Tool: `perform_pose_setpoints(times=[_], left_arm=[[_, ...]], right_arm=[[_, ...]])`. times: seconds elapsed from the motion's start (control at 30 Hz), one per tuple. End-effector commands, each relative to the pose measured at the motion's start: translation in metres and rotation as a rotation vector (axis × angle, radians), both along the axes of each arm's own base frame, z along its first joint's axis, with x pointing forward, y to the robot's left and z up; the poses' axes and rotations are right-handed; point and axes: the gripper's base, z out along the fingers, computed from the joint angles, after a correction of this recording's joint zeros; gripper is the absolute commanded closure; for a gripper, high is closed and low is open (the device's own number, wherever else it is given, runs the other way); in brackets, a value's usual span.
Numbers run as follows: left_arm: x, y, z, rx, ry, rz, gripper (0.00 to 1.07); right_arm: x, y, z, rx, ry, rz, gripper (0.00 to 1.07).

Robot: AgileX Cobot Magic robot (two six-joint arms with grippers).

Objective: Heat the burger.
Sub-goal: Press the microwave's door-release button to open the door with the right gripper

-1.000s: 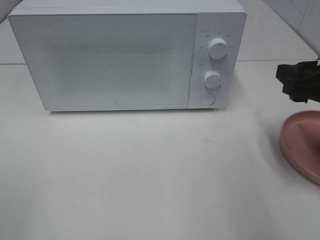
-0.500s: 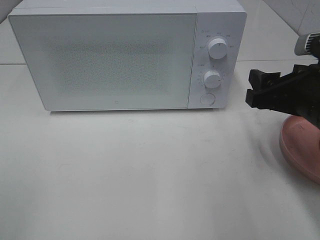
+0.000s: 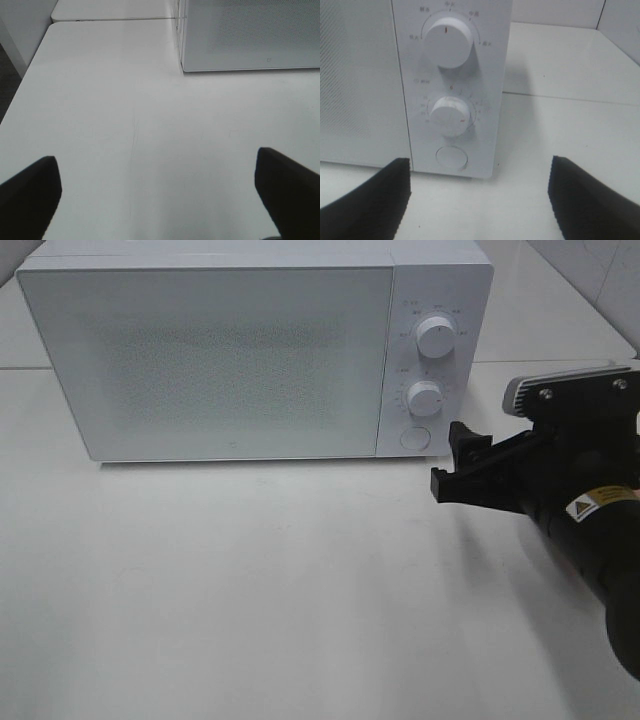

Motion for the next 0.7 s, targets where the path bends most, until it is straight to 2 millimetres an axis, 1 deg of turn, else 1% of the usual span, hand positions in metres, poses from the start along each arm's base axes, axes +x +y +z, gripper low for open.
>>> perform_pose_setpoints(times=[0.03,0.07,0.13,0.33,0.57,0.63,0.67,0.7], left_arm=[[0.0,-0.001,0.0,-0.007,-0.006,-0.004,0.09],[0.0,-0.001,0.0,-0.007,-0.006,-0.004,0.09],[0.0,-0.001,0.0,-0.007,-0.006,-0.004,0.09],[0.0,-0.001,0.0,-0.007,-0.006,-0.004,0.09],[0.0,-0.001,0.0,-0.007,-0.006,-0.004,0.09],[0.0,-0.001,0.0,-0.007,-0.006,-0.004,0.09],[0.0,-0.001,0.0,-0.007,-0.006,-0.004,0.09],[0.0,-0.001,0.0,-0.007,-0.006,-0.004,0.09]], right_arm=[[0.0,0.005,-0.008,0.007,-0.025,-0.003,0.32],[0.0,0.005,-0.008,0.007,-0.025,-0.003,0.32],[0.0,0.006,-0.014,0.003,-0.016,-0.006,0.32],[0.001,0.006,-0.021,0.013,-0.001,-0.013,0.32],[0.001,0.006,-0.022,0.055,0.003,-0.022,0.32],[0.001,0.007,-0.022,0.137,0.007,-0.039,0.33],[0.001,0.007,-0.022,0.137,0.007,-0.039,0.33],[0.001,0.007,-0.022,0.205,0.011,-0.054,0.34]])
